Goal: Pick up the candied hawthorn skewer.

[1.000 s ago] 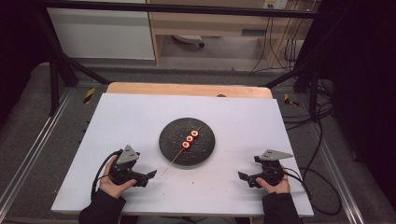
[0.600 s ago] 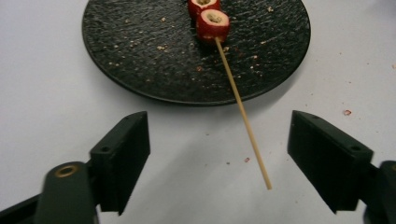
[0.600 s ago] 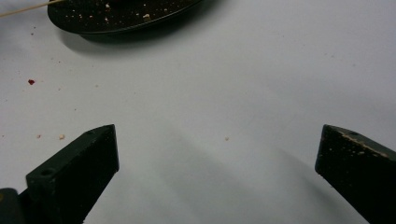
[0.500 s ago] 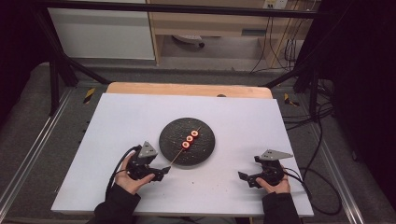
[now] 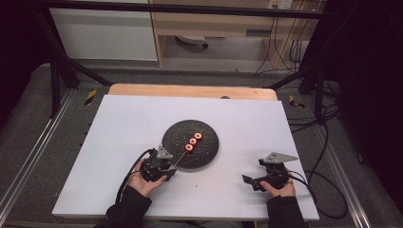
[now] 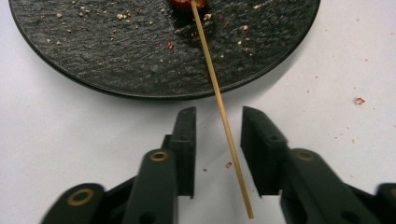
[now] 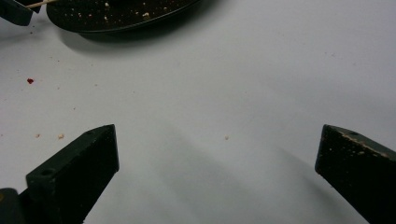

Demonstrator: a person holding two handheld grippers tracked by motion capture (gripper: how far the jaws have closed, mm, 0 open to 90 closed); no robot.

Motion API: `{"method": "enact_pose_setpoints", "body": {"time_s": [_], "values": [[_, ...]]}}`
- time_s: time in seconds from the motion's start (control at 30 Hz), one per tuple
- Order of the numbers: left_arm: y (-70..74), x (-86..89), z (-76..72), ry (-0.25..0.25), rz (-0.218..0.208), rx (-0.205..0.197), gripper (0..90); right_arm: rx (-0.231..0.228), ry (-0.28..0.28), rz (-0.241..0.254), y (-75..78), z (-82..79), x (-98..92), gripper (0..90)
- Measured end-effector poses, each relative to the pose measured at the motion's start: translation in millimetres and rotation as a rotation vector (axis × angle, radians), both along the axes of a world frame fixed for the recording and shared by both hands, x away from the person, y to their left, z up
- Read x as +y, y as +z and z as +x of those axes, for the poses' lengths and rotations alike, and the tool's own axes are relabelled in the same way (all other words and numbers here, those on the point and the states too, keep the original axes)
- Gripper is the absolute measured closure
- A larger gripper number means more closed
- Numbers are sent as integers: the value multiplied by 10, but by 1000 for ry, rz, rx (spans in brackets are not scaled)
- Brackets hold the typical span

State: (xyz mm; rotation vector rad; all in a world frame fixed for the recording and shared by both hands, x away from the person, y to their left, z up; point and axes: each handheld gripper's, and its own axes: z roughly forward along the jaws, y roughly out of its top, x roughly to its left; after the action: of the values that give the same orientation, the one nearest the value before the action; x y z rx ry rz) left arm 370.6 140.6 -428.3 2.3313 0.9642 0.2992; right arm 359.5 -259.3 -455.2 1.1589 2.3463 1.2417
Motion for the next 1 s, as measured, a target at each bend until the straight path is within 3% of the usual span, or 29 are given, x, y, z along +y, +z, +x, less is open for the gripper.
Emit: {"method": "enact_pose_setpoints", "body": {"time_s": [0.37,0.5,1.0], "values": [[-10,7,-9,48,-29,2,843,6,-1,1,-4,0,5,6],[-23,44,-14,61,-76,6,876,4,0,-1,-10,2,7,6],[82,162,-144,52,-170,-99,881,7,0,3,-8,-1,9,6]]}}
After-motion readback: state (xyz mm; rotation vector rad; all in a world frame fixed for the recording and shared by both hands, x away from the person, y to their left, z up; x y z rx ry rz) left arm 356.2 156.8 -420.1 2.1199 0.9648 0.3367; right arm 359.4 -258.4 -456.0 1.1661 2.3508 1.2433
